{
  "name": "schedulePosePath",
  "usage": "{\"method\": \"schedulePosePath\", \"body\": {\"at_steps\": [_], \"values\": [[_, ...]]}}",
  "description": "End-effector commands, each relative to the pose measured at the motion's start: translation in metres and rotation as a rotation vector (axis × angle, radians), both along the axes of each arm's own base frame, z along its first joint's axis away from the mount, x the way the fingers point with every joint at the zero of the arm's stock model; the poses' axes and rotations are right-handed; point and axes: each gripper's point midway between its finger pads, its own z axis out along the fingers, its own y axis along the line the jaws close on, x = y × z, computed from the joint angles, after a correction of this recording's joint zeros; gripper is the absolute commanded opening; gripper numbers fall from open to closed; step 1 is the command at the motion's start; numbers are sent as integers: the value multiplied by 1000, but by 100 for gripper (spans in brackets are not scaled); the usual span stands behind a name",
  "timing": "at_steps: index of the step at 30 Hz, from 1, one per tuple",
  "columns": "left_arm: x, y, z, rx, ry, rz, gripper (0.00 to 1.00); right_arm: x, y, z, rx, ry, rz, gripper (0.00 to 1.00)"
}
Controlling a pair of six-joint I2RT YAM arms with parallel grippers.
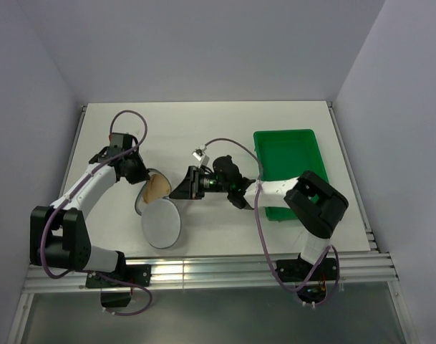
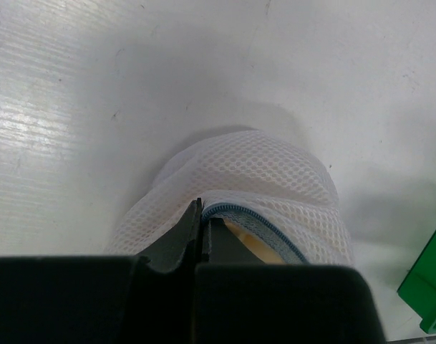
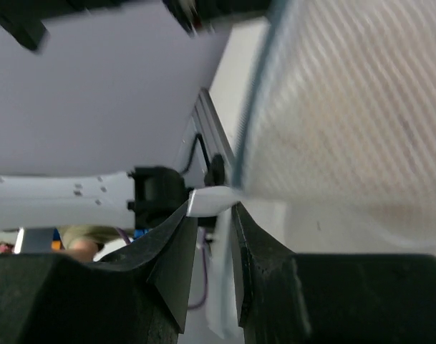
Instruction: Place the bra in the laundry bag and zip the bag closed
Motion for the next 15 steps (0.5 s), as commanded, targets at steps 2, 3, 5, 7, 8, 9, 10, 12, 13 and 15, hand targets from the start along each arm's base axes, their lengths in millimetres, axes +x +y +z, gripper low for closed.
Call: {"method": "schedulePosePath", "body": {"at_steps": [2, 3, 5, 7, 8, 9, 10, 12, 13, 15], "values": [[-4, -5, 13, -26, -48, -22, 0, 23, 20, 56, 95, -54, -63, 33], [-6, -6, 11, -26, -41, -22, 0, 23, 23, 57, 87, -57, -62, 33], [-7, -5, 9, -23, -38, -19, 0, 21, 28, 56, 37, -90, -58, 33], [-6, -5, 9, -21, -40, -18, 0, 16, 24, 42, -9, -103, -70, 34], [-5, -5, 10, -22, -45, -18, 0, 18, 18, 42, -6, -113, -96, 36], [-4, -5, 11, -20, -45, -18, 0, 18, 14, 39, -17, -136, -110, 39], [-4, -5, 9, -17, -41, -21, 0, 16, 5, 24, -52, -142, -126, 42], [-1, -4, 11, -11, -44, -27, 0, 22, -8, 22, -93, -207, -175, 49], [-1, -5, 11, -10, -40, -28, 0, 23, -19, 5, -174, -245, -189, 51], [2, -4, 13, -7, -45, -31, 0, 38, -38, 2, -241, -314, -272, 55]]}}
